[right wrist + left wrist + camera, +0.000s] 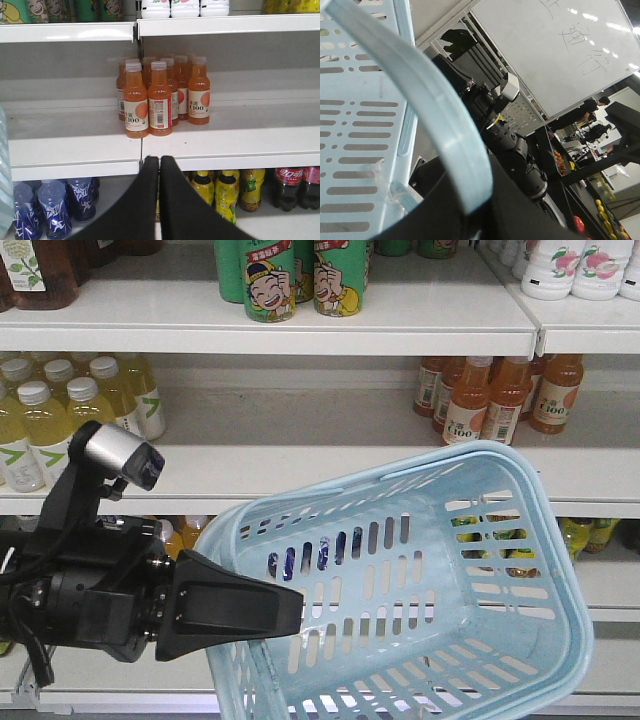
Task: Place coke in basket with both arms
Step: 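Hold the basket up with the left gripper, then drive the base away from the shelf carrying the basket in the left gripper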
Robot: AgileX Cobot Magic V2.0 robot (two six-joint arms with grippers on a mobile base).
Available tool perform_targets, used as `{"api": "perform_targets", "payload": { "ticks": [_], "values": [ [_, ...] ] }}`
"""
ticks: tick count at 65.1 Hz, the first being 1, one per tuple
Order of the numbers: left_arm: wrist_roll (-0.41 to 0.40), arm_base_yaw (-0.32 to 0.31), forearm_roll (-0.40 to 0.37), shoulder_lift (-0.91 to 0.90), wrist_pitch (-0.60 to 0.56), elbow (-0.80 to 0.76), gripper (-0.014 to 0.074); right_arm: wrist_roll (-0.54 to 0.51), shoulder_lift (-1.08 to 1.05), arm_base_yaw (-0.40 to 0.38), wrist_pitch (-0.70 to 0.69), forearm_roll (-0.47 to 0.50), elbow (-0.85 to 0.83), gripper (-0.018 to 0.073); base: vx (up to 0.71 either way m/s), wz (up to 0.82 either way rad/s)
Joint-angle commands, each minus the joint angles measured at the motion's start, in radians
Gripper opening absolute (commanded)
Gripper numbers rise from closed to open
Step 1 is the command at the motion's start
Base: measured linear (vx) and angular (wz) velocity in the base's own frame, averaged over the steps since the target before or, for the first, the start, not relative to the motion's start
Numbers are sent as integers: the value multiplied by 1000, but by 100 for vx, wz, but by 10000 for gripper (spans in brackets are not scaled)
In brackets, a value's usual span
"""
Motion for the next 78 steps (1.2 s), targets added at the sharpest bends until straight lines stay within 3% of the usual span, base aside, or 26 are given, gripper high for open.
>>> {"api": "perform_targets", "payload": {
  "ticks": [1, 78],
  "values": [
    [5, -4, -100, -27, -192, -30, -6, -8, -14, -5, -74, -11, 7, -5, 0, 0],
    [5, -4, -100, -27, -192, -30, -6, -8, -14, -5, -74, -11, 7, -5, 0, 0]
  ]
}}
